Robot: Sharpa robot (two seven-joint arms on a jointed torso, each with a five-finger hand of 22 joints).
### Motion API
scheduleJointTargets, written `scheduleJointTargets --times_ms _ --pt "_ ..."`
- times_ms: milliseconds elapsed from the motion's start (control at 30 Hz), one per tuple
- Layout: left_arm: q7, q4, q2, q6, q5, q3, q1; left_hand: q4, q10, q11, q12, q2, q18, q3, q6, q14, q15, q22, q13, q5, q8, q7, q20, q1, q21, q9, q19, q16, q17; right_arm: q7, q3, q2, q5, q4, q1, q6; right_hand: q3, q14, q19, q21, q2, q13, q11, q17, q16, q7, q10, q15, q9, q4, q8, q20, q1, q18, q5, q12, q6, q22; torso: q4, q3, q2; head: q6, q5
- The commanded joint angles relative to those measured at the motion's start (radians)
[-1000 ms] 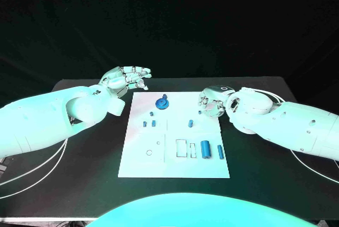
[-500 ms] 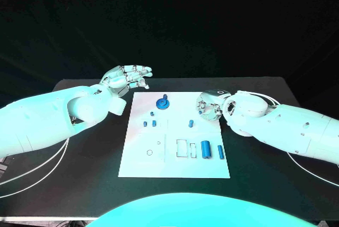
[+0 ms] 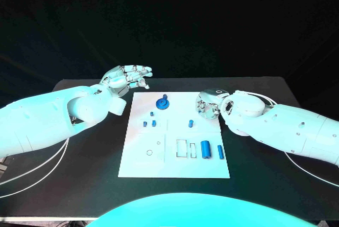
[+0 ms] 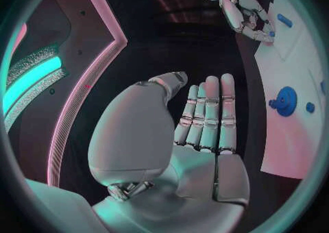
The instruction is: Assemble the parts on the task board
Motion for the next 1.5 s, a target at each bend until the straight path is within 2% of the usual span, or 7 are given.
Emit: scheduleJointTargets --times_ms 33,100,367,500,867,1033,1500 --pt "0.009 0.003 0.001 0.019 -0.002 0.001 0.001 0.000 0.007 0.000 0.005 0.003 0.006 -0.007 -0.004 -0.008 -0.002 -0.001 -0.001 0.002 0.005 -0.001 0.001 -0.002 -0.006 -0.002 0.009 -0.005 -0.001 0.004 -0.008 0.009 -0.022 0.004 -0.015 0.030 0.012 0.047 0.004 0.018 0.020 0.008 -0.011 0.002 0.005 -0.007 0.035 -0.013 0.011 -0.013 0.014 -0.006 0.005 -0.017 -0.013 0.003 0.027 0.143 -0.0003 -0.0001 0.000 0.000 -0.002" --pt "0.007 0.003 0.001 0.019 -0.005 0.001 0.001 0.000 0.007 0.000 0.005 0.003 0.006 -0.007 -0.004 -0.008 -0.002 -0.001 -0.001 0.002 0.005 -0.001 0.001 -0.002 -0.006 -0.002 0.009 -0.005 -0.001 -0.001 -0.008 0.010 -0.032 0.004 -0.017 0.033 0.025 0.045 0.005 0.024 0.031 0.010 -0.017 -0.003 0.003 -0.010 0.063 -0.019 0.022 -0.034 0.023 -0.011 0.013 -0.017 -0.021 0.000 0.045 0.144 0.0001 0.0000 0.000 0.000 -0.004" --pt "0.002 0.003 0.001 0.021 -0.016 0.001 0.001 -0.002 0.006 0.001 0.003 0.003 0.005 -0.009 -0.006 -0.008 -0.002 -0.003 -0.002 0.001 0.005 0.000 0.001 -0.001 -0.009 -0.002 0.010 -0.007 -0.002 -0.021 -0.008 0.013 -0.068 0.002 -0.021 0.014 0.047 0.044 0.006 0.040 0.029 0.008 -0.020 -0.007 0.001 -0.011 0.095 -0.022 0.035 -0.062 0.026 -0.015 0.005 -0.020 -0.018 -0.019 0.057 0.146 -0.0009 -0.0007 -0.001 0.000 -0.008" --pt "-0.003 0.003 0.000 0.026 -0.018 0.001 0.001 -0.002 0.005 0.001 0.003 0.003 0.005 -0.010 -0.007 -0.008 -0.001 -0.004 -0.003 0.002 0.004 0.000 0.001 -0.001 -0.010 -0.003 0.011 -0.008 -0.003 -0.028 -0.009 0.013 -0.076 0.003 -0.021 -0.013 0.051 0.043 0.004 0.036 0.027 0.007 -0.020 -0.013 -0.002 -0.011 0.097 -0.022 0.037 -0.067 0.025 -0.016 0.002 -0.019 -0.017 -0.025 0.058 0.145 -0.0021 -0.0009 -0.002 0.000 -0.009" --pt "-0.012 0.002 -0.002 0.032 -0.023 0.001 0.001 -0.007 -0.006 0.007 -0.003 0.003 0.004 -0.015 -0.021 -0.012 0.003 -0.011 -0.009 0.002 -0.002 0.008 0.003 0.001 -0.022 -0.007 0.014 -0.015 -0.008 -0.047 -0.008 0.001 -0.102 0.022 -0.020 -0.127 0.057 0.044 0.005 0.043 0.026 0.006 -0.019 -0.010 -0.001 -0.011 0.100 -0.022 0.038 -0.072 0.024 -0.016 -0.002 -0.020 -0.016 -0.032 0.059 0.146 0.0009 -0.0018 -0.001 0.000 -0.010" --pt "-0.012 0.002 -0.002 0.032 -0.024 0.001 0.001 -0.007 -0.008 0.008 -0.003 0.003 0.004 -0.017 -0.024 -0.013 0.004 -0.013 -0.010 0.002 -0.004 0.009 0.003 0.001 -0.025 -0.008 0.014 -0.016 -0.009 -0.048 -0.007 -0.009 -0.105 0.035 -0.018 -0.159 0.059 0.044 0.006 0.048 0.025 0.005 -0.020 -0.009 0.000 -0.011 0.104 -0.023 0.040 -0.075 0.023 -0.015 -0.004 -0.021 -0.015 -0.035 0.061 0.147 0.0009 -0.0015 -0.001 0.000 -0.008" --pt "-0.013 -0.003 -0.004 0.031 -0.028 0.001 0.001 -0.007 -0.010 0.010 -0.004 0.004 0.004 -0.018 -0.025 -0.015 0.005 -0.015 -0.011 0.002 -0.004 0.011 0.004 0.001 -0.029 -0.009 0.015 -0.019 -0.011 -0.034 0.003 -0.063 -0.092 0.109 -0.001 -0.189 0.065 0.045 0.009 0.066 0.023 0.004 -0.020 -0.003 0.003 -0.011 0.113 -0.023 0.043 -0.081 0.023 -0.015 -0.010 -0.023 -0.016 -0.041 0.065 0.150 -0.0014 -0.0004 -0.002 0.000 -0.006"
